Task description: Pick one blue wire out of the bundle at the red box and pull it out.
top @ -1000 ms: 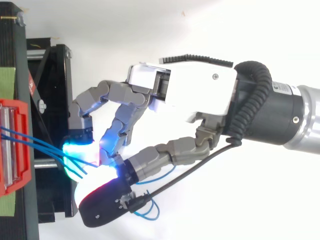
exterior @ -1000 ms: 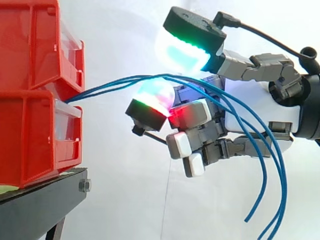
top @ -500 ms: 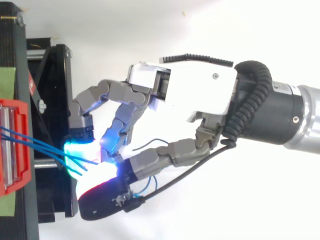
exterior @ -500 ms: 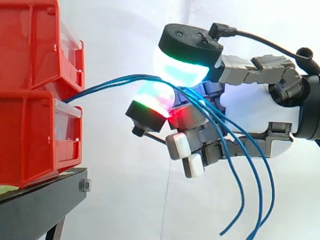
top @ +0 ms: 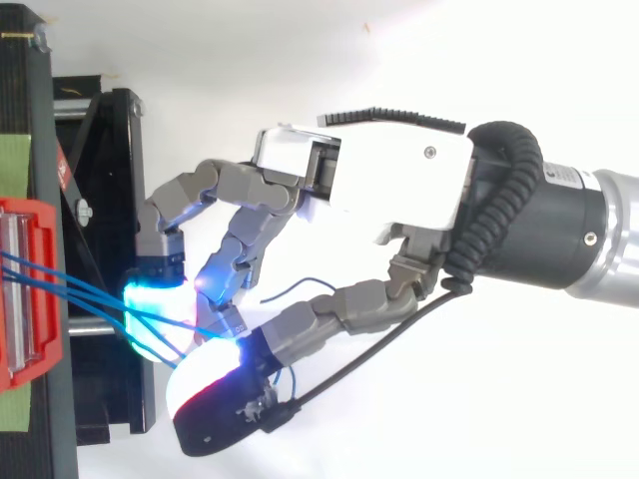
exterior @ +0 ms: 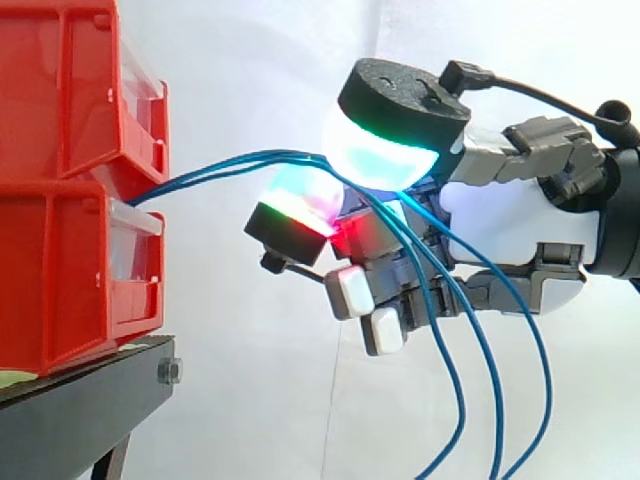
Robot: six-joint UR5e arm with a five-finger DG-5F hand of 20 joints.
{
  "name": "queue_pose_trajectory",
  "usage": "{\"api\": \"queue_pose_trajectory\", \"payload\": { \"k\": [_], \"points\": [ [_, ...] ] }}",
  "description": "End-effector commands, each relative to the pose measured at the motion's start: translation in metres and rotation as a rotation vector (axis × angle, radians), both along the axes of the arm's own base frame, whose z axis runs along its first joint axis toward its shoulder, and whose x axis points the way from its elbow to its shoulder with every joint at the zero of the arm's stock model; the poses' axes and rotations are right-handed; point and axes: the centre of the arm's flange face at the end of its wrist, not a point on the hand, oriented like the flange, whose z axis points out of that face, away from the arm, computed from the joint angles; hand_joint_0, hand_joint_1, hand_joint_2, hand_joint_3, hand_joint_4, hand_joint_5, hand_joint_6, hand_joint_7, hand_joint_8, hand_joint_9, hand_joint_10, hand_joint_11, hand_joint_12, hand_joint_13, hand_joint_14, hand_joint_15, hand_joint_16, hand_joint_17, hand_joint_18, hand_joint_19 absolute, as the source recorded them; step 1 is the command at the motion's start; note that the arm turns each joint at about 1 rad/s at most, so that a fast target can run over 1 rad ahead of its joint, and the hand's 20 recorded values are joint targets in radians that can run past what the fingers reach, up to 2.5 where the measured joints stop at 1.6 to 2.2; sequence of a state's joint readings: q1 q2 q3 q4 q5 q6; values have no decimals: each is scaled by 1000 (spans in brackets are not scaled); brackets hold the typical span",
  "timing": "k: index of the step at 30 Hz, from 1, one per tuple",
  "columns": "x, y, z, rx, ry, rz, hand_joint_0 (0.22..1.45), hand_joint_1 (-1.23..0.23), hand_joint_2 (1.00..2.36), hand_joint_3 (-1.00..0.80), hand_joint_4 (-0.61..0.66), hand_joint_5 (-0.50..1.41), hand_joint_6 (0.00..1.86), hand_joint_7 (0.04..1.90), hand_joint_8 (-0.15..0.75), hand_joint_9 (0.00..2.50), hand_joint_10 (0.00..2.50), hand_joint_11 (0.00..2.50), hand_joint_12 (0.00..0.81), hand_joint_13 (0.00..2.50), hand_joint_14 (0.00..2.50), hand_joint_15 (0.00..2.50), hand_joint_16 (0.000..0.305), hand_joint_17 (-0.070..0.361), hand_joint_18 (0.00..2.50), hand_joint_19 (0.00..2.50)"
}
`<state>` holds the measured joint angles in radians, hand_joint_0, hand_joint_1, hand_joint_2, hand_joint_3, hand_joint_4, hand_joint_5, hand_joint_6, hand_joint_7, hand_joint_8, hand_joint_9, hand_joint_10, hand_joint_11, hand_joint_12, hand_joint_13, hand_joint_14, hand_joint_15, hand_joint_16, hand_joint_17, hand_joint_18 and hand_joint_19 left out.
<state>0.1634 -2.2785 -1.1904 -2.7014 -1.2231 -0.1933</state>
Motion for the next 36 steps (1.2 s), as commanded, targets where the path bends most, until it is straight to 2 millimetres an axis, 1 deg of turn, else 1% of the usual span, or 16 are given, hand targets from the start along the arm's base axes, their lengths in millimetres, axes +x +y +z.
{"api": "queue_pose_trajectory", "payload": {
  "k": [1,3,5,7,8,10,13,16,20,21,23,30,32,36],
  "points": [
    [0,-1,0,1,-1,0,690,-1010,1000,-500,323,-226,908,1003,445,969,15,1166,490,1052,21,655,64,145,1031,563],
    [0,-1,-1,1,1,0,644,-960,1000,-493,325,-221,904,1010,447,993,14,1170,490,1062,19,649,65,145,1031,567],
    [0,-1,0,1,-1,0,588,-858,1001,-482,314,-203,896,1023,456,1069,15,1170,503,1102,20,667,65,147,1057,603],
    [0,-1,0,1,-1,0,560,-775,1004,-464,310,-189,887,1049,458,1111,15,1181,509,1124,18,660,66,148,1064,609],
    [0,-1,0,1,-1,0,551,-722,1005,-447,306,-183,883,1062,461,1127,14,1187,513,1137,18,665,66,150,1063,618],
    [0,-1,1,2,-2,0,547,-666,1005,-440,315,-174,876,1080,472,1170,14,1187,518,1157,16,672,68,154,1085,634],
    [0,-2,0,3,-1,-1,569,-626,1008,-407,315,-164,870,1105,462,1181,14,1200,513,1162,18,670,67,151,1093,638],
    [0,-2,0,4,-1,-1,583,-636,1013,-355,305,-159,873,1120,460,1203,17,1209,511,1174,18,670,66,149,1099,631],
    [0,-2,0,4,0,-1,600,-732,1018,-267,281,-159,876,1164,465,1209,16,1218,507,1182,19,671,65,147,1104,624],
    [0,-2,0,4,0,-1,601,-740,1019,-261,274,-159,878,1156,465,1209,16,1216,507,1181,17,674,65,147,1105,624],
    [0,-2,0,4,0,-1,617,-805,1019,-244,241,-165,889,1147,462,1199,16,1220,507,1179,19,669,65,146,1106,624],
    [-1,-2,0,7,3,-1,662,-914,1018,-280,210,-179,904,1087,454,1147,15,1209,496,1150,19,673,63,142,1084,614],
    [-1,-3,0,5,3,-2,695,-953,1016,-313,263,-187,910,1091,452,1122,15,1199,498,1145,18,675,63,141,1076,607],
    [0,-4,1,6,0,-4,728,-967,1010,-394,290,-189,910,1071,445,1105,15,1195,493,1137,19,669,62,139,1060,591]
  ]
}}
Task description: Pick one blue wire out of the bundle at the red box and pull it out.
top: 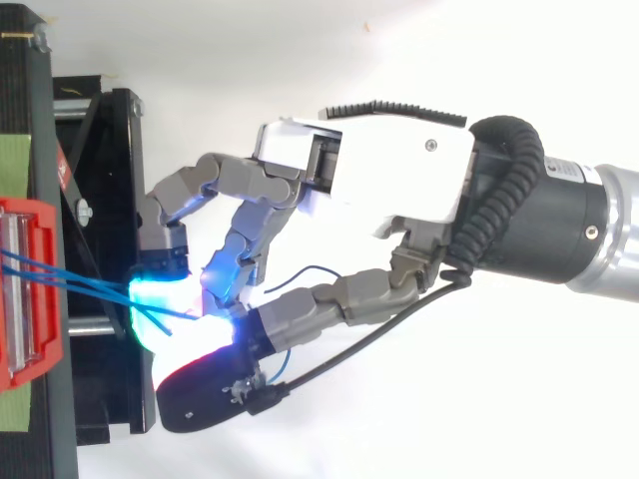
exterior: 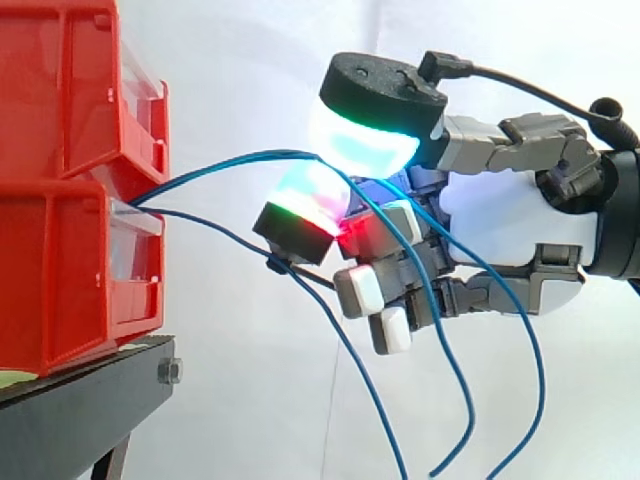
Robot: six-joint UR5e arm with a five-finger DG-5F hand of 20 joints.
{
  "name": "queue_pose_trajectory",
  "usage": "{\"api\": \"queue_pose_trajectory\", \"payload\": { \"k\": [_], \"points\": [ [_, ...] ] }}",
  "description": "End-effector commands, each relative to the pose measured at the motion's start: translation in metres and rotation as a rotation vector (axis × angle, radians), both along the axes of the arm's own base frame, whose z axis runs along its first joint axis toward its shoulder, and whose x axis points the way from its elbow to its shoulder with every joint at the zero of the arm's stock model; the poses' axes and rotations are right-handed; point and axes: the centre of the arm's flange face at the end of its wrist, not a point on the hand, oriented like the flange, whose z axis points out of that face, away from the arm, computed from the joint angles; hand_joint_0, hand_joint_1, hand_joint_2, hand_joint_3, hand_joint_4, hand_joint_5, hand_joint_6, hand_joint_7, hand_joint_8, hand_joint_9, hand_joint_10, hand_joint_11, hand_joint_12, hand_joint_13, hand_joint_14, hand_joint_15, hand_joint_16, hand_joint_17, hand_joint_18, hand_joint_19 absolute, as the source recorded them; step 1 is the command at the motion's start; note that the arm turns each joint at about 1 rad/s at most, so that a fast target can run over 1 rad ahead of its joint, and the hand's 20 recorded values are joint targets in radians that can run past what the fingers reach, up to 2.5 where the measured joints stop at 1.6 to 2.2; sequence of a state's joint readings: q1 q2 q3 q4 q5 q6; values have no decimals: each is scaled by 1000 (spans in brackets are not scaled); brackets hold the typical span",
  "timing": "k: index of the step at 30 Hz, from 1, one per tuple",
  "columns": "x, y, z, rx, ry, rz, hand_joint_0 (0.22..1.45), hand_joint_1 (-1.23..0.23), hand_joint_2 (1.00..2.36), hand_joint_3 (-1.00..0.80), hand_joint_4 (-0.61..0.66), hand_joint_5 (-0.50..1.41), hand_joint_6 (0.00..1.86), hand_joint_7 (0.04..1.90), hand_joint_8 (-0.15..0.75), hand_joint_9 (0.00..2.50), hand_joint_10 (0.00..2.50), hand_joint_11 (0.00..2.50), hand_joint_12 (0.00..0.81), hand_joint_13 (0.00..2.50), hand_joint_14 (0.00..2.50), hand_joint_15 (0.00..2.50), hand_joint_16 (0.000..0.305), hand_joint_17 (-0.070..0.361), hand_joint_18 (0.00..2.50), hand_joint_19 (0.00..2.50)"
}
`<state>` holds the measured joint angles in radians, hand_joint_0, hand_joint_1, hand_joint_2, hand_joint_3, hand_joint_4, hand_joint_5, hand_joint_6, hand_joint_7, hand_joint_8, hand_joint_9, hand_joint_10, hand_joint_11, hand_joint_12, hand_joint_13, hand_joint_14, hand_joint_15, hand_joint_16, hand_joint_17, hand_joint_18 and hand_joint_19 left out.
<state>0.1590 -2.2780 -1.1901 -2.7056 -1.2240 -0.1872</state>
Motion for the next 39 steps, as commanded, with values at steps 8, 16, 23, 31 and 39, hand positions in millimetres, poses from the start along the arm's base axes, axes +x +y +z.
{"api": "queue_pose_trajectory", "payload": {
  "k": [8,16,23,31,39],
  "points": [
    [0,-1,0,-1,-4,-1,521,-683,1000,-500,310,-159,871,1102,469,1158,15,1186,517,1163,16,678,67,151,1087,631],
    [0,-1,0,-1,-5,-1,596,-427,1008,-423,325,-91,731,1176,456,1307,19,1012,498,1228,17,694,65,145,1113,700],
    [1,-1,1,0,-7,-1,575,-720,1019,-258,295,-103,717,1216,466,1257,20,1071,506,1226,17,690,64,145,1108,680],
    [0,-1,0,-4,-5,-1,595,-873,1022,-191,254,-142,815,1207,474,1203,20,1106,504,1211,19,695,64,143,1105,653],
    [0,-1,0,-4,-5,-1,682,-986,1011,-375,295,-182,876,1103,447,1108,20,1126,492,1160,21,676,62,140,1068,617]
  ]
}}
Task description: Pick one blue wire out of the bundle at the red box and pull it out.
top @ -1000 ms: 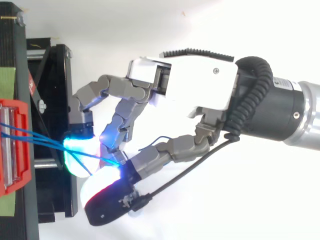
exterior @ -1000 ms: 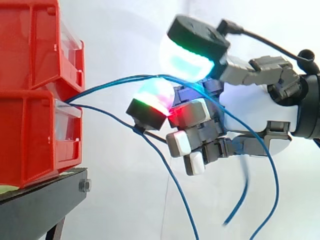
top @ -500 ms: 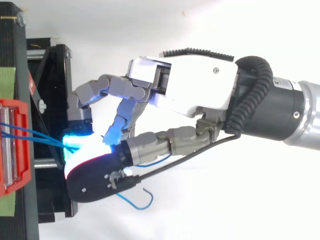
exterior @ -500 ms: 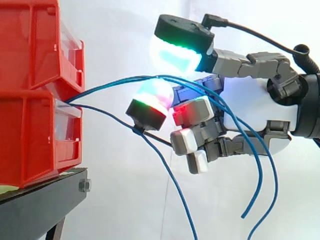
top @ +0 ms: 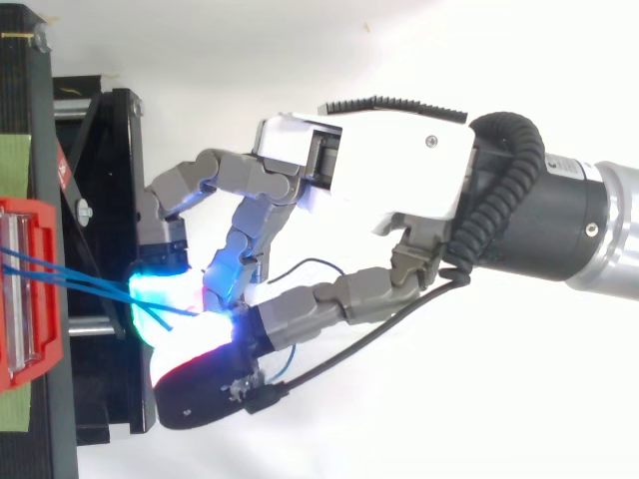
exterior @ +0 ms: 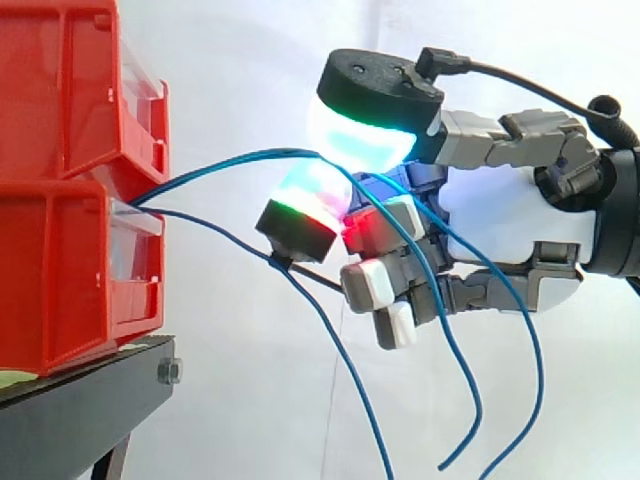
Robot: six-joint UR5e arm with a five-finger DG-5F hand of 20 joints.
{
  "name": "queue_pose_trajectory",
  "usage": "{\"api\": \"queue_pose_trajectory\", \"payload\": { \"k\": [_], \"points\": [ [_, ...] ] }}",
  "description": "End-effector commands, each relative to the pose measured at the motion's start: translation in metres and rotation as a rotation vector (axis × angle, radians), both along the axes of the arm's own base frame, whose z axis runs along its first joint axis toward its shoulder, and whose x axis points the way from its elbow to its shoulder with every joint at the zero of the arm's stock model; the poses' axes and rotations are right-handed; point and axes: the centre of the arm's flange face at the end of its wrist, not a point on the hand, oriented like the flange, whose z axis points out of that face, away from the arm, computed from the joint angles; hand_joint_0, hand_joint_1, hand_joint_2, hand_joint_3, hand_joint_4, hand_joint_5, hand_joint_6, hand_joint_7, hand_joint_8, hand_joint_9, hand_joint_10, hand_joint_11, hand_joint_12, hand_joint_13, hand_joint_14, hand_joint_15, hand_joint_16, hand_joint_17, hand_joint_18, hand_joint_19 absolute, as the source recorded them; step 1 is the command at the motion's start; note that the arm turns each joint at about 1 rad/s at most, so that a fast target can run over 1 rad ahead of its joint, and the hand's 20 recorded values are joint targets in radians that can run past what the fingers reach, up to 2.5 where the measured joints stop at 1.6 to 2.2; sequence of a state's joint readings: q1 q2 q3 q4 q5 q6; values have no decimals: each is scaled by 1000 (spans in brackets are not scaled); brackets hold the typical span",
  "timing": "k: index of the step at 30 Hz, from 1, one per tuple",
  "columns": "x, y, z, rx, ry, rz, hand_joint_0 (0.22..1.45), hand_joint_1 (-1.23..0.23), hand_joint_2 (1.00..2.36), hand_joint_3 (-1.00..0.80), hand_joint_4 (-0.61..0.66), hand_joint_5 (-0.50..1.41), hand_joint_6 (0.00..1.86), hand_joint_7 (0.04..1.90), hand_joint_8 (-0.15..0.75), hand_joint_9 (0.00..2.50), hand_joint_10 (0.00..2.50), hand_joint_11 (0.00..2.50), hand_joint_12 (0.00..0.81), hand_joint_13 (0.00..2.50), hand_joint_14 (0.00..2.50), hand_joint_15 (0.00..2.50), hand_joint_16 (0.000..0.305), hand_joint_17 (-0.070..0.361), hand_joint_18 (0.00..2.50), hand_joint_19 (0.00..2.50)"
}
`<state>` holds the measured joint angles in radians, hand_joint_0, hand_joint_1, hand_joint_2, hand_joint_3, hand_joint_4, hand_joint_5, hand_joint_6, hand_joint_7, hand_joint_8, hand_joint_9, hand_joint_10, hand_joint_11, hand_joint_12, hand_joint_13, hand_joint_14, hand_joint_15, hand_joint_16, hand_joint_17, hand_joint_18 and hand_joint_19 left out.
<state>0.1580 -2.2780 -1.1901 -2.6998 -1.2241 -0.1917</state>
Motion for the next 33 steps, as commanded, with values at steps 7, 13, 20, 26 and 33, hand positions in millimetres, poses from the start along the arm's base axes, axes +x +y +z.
{"api": "queue_pose_trajectory", "payload": {
  "k": [7,13,20,26,33],
  "points": [
    [0,0,0,-8,2,-1,514,-730,1000,-500,324,-127,818,1136,477,1251,20,1034,512,1230,19,680,66,148,1122,641],
    [0,0,0,-8,2,-1,567,-542,1000,-499,306,-79,718,1200,468,1344,22,971,495,1262,19,684,63,142,1134,673],
    [0,0,0,-8,2,-1,577,-704,1019,-253,281,-78,738,1227,479,1388,23,1027,496,1279,18,678,63,141,1158,666],
    [0,0,1,-7,0,-1,581,-847,1024,-167,298,-106,834,1298,475,1380,24,1118,499,1283,20,682,62,140,1160,658],
    [0,0,1,-7,0,-1,642,-932,1021,-240,240,-132,881,1222,467,1293,25,1147,488,1244,19,690,60,135,1132,633]
  ]
}}
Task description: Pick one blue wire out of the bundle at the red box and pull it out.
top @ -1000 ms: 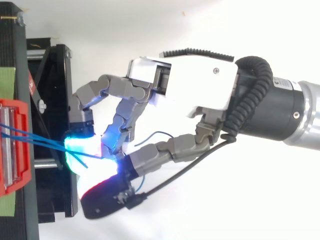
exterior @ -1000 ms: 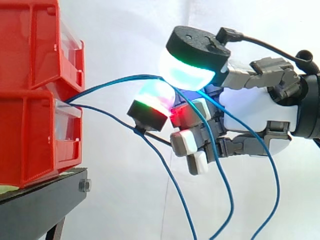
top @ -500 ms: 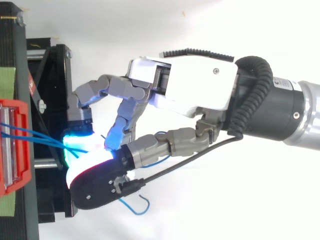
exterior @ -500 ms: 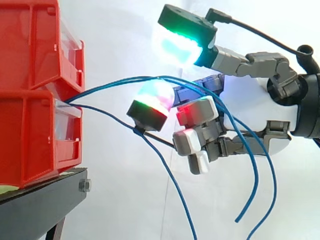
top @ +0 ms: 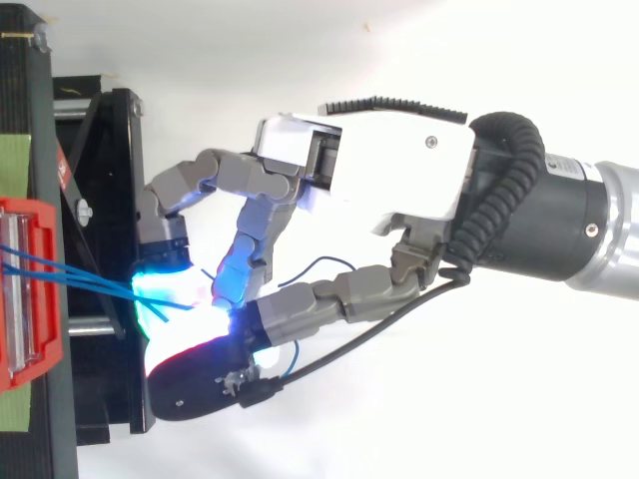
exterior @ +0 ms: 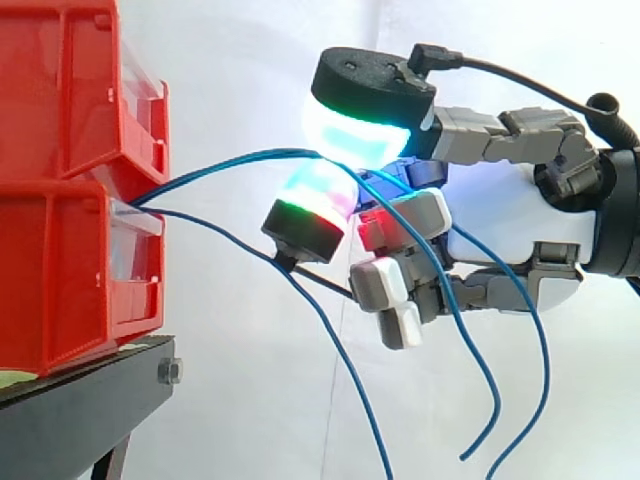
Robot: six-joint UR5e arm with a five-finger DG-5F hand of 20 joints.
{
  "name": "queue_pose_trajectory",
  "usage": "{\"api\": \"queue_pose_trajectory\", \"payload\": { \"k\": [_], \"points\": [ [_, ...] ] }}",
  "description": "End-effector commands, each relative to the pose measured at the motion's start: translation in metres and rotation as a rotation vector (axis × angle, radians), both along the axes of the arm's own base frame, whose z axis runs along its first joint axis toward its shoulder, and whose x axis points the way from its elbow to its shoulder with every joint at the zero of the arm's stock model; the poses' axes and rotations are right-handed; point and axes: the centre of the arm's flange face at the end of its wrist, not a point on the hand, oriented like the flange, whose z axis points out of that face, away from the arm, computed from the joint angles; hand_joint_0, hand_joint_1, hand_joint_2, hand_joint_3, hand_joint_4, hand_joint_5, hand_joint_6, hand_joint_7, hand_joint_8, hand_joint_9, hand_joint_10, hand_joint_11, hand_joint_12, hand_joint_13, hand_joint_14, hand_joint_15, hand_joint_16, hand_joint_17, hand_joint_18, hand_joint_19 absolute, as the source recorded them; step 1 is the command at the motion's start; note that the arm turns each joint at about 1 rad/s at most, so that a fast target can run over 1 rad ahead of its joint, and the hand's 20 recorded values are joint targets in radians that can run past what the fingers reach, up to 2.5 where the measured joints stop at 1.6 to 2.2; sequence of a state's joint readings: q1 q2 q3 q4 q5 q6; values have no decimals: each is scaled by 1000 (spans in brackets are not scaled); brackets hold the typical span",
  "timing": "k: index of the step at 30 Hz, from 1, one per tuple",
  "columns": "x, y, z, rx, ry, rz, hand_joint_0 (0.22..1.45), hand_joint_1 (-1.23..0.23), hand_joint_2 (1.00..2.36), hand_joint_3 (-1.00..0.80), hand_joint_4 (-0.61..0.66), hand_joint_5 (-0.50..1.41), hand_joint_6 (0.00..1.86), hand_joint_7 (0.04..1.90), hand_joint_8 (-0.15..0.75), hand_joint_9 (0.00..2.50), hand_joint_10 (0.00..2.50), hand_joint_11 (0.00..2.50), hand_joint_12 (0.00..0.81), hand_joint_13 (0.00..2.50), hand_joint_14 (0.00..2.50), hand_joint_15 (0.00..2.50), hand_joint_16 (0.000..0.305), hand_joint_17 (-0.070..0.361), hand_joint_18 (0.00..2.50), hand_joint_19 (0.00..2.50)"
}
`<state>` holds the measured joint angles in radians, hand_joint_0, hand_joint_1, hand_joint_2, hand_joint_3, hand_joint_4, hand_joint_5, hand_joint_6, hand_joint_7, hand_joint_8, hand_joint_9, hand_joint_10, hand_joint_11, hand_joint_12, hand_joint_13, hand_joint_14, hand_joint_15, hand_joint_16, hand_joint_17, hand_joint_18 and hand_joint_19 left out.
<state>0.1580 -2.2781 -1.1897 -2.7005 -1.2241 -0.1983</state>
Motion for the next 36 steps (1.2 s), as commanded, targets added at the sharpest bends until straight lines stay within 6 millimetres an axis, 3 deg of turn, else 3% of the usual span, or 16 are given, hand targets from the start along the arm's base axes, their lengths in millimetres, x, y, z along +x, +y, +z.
{"api": "queue_pose_trajectory", "payload": {
  "k": [1,4,7,10,13,18,22,26,36],
  "points": [
    [0,0,1,-4,-2,0,668,-955,1014,-352,260,-142,885,1208,458,1252,21,1174,485,1223,21,687,59,133,1115,634],
    [1,0,2,-13,-8,-2,658,-970,1000,-500,309,-144,883,1185,453,1238,21,1171,484,1210,21,687,59,133,1106,625],
    [1,0,1,-20,-11,-3,525,-759,1000,-500,334,-118,842,1207,471,1319,21,1069,505,1256,19,674,64,143,1144,644],
    [1,1,2,-21,-12,-1,554,-527,1000,-500,295,-85,792,1191,457,1405,22,997,494,1283,19,676,63,141,1160,677],
    [2,0,2,-21,-14,-3,596,-462,1005,-449,296,-68,756,1199,449,1438,23,976,487,1302,19,687,61,137,1149,696],
    [2,1,2,-21,-14,-1,598,-550,1014,-345,326,-62,741,1168,469,1481,23,993,495,1317,18,680,62,139,1165,678],
    [2,0,2,-21,-14,-3,579,-704,1021,-230,296,-62,743,1264,483,1471,21,1024,497,1314,18,681,62,139,1179,656],
    [2,0,4,-20,-17,-3,573,-813,1023,-179,353,-93,836,1328,493,1419,23,1091,500,1301,18,685,62,140,1185,645],
    [4,1,7,-18,-23,-3,609,-903,1025,-144,262,-132,894,1266,481,1296,22,1123,494,1257,19,688,61,137,1146,640]
  ]
}}
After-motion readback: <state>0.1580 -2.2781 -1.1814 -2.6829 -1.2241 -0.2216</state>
